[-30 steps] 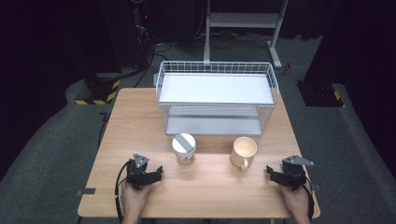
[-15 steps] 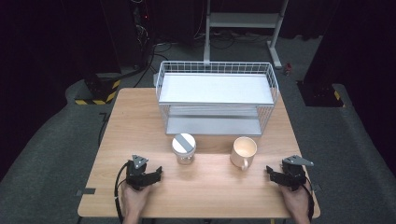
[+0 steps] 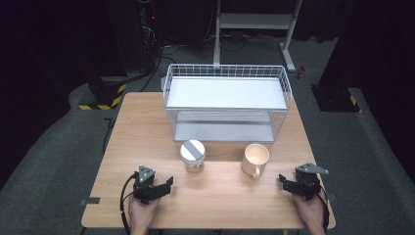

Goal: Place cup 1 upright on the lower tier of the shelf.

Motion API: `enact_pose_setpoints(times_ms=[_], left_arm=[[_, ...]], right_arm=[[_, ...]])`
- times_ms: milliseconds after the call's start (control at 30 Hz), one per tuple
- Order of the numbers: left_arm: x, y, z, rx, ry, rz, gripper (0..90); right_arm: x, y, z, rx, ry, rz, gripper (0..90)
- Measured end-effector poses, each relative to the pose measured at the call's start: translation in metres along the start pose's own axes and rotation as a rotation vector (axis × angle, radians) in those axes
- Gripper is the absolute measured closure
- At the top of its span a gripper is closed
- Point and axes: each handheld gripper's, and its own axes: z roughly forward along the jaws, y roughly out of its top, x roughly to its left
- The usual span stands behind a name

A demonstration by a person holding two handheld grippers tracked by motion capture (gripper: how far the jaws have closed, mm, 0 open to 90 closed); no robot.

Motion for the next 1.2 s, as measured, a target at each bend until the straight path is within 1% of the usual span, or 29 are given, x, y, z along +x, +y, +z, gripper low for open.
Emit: enact_pose_setpoints(times_ms=[67,100,133,167,200,300,367,400,433,467,500,533,567,600,633,667,733,767,800,900,933,967,1000,1033,1100,1200], left_arm=[[-0.002,0.0,0.0,-0.007,-0.007,0.001,20.6],[-0.005,0.0,-0.001,-0.013,-0.027,0.0,20.6],[-0.005,0.0,-0.001,-0.013,-0.027,0.0,20.6],[-0.009,0.001,-0.001,-0.02,-0.035,0.008,21.0],[-0.009,0.001,-0.001,-0.02,-0.035,0.008,21.1],[-0.016,0.003,0.001,-0.019,-0.041,0.031,22.3],[-0.02,0.004,0.002,-0.024,-0.034,0.048,22.5],[-0.023,0.004,0.003,-0.027,-0.033,0.048,22.5],[-0.025,0.006,0.005,-0.021,-0.041,0.054,22.3],[-0.025,0.006,0.005,-0.021,-0.041,0.054,21.4],[-0.028,0.006,0.006,-0.02,-0.052,0.057,20.9],[-0.028,0.006,0.006,-0.02,-0.052,0.057,20.9],[-0.031,0.007,0.008,-0.018,-0.067,0.057,20.0],[-0.031,0.007,0.008,-0.018,-0.067,0.057,19.4],[-0.033,0.008,0.009,-0.019,-0.078,0.057,19.1],[-0.033,0.008,0.009,-0.019,-0.078,0.057,19.2],[-0.036,0.009,0.01,-0.022,-0.091,0.057,19.5],[-0.037,0.009,0.011,-0.024,-0.093,0.066,19.5],[-0.037,0.009,0.011,-0.024,-0.093,0.066,19.5],[-0.043,0.012,0.012,-0.023,-0.096,0.091,18.6],[-0.043,0.012,0.012,-0.023,-0.096,0.091,18.4],[-0.043,0.014,0.012,-0.017,-0.102,0.103,17.9],[-0.044,0.016,0.012,-0.005,-0.117,0.105,16.4],[-0.045,0.019,0.013,-0.01,-0.139,0.097,15.3],[-0.046,0.022,0.014,-0.018,-0.147,0.103,14.8],[-0.048,0.025,0.015,-0.018,-0.144,0.113,14.1]], right_arm=[[0.0,0.0,0.0,0.0,0.0,0.0,27.3],[0.0,0.0,0.0,0.0,0.0,0.0,27.3],[0.0,0.0,0.0,0.0,0.0,0.0,27.3],[0.0,0.0,0.0,0.0,0.0,0.0,27.3],[0.0,0.0,0.0,0.0,0.0,0.0,27.3],[0.0,0.0,0.0,0.0,0.0,0.0,27.3],[0.0,0.0,0.0,0.0,0.001,0.0,27.3],[0.0,0.0,0.0,0.0,0.0,0.0,27.3],[0.0,0.0,0.0,0.0,0.001,-0.001,27.3],[0.0,0.0,0.0,0.0,0.0,0.0,27.3],[0.0,0.0,0.0,0.0,0.001,0.0,27.2],[0.0,0.0,0.0,0.0,0.001,0.0,27.2],[0.0,0.0,0.0,0.0,0.0,0.001,27.3],[0.0,0.0,0.0,0.0,0.001,0.0,27.2],[0.0,0.0,0.0,0.0,0.001,0.0,27.3],[0.0,0.0,0.0,0.0,0.001,0.0,27.3],[0.0,0.0,0.0,0.0,0.001,0.0,27.3],[0.0,0.0,0.0,0.0,0.001,0.0,27.3],[0.0,0.0,0.0,0.0,0.001,0.0,27.3],[0.0,0.0,0.0,0.0,0.001,0.001,27.3],[0.0,0.0,0.0,0.0,0.001,0.001,27.3],[0.0,0.0,0.0,0.0,0.001,0.0,27.3],[0.0,0.0,0.0,0.0,0.0,0.0,27.3],[0.0,0.0,0.0,0.0,0.001,0.001,27.3],[0.0,0.0,0.0,0.0,0.001,0.0,27.3],[0.0,0.0,0.0,0.0,0.001,0.0,27.3]])
